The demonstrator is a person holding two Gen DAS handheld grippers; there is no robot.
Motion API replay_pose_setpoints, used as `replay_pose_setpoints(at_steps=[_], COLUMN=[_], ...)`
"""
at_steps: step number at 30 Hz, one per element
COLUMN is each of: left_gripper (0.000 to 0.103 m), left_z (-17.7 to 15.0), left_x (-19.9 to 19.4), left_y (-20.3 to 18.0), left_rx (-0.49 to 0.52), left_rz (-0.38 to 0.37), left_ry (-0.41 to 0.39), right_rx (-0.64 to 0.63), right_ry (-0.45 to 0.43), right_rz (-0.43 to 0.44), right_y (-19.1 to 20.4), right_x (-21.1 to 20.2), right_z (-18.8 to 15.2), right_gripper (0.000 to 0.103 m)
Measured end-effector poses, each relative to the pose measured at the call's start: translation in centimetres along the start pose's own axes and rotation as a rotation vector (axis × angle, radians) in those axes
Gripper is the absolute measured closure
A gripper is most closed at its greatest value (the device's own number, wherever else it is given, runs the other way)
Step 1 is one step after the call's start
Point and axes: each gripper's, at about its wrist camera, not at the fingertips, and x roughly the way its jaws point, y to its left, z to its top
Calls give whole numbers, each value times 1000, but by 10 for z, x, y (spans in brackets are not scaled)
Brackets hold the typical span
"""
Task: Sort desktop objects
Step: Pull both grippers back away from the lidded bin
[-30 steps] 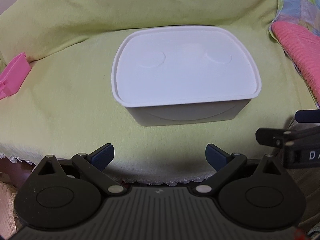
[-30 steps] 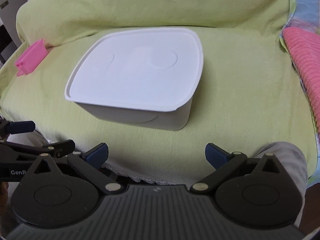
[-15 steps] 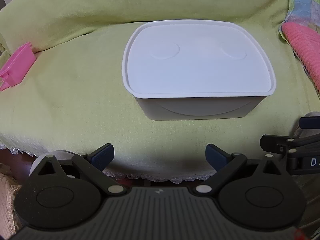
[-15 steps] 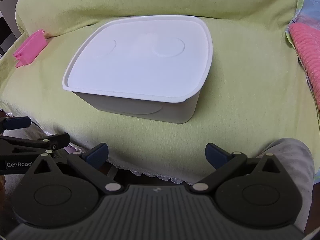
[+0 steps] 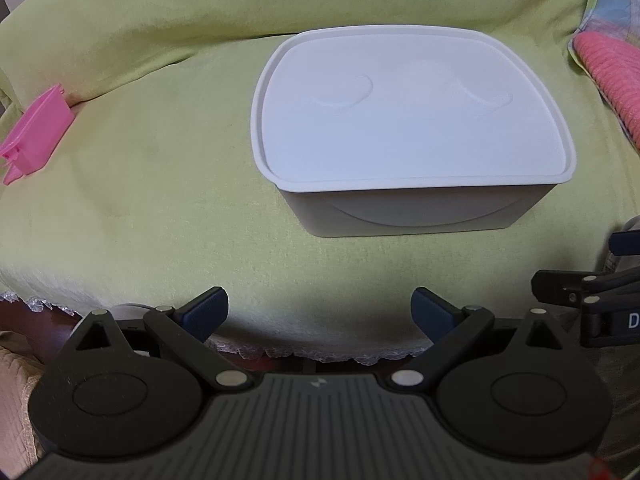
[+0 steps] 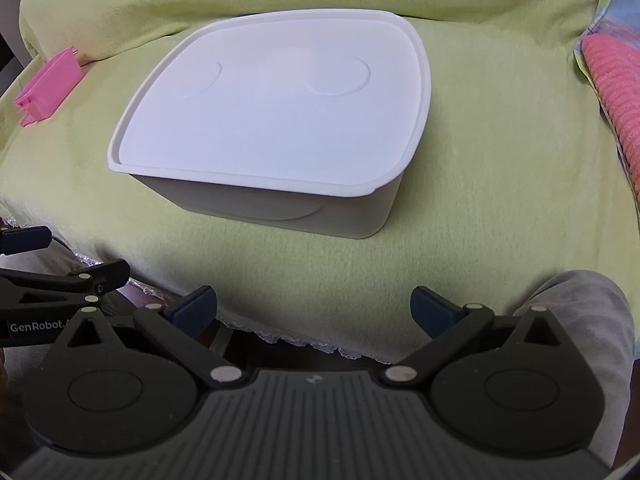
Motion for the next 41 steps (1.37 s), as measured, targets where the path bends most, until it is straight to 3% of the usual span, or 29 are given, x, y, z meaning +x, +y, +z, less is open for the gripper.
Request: replay_pose_setpoints(at_steps=[41], left_gripper=[4], left_z=[15], left_x=[17], left_y=[-13], left_rx=[83], left_rz=[7], left_ry=[14], right_rx=[114], right_ry=[61], right_rz=[-7], right_y=[-23], right_x=[21], right_z=[4], right_gripper=[1])
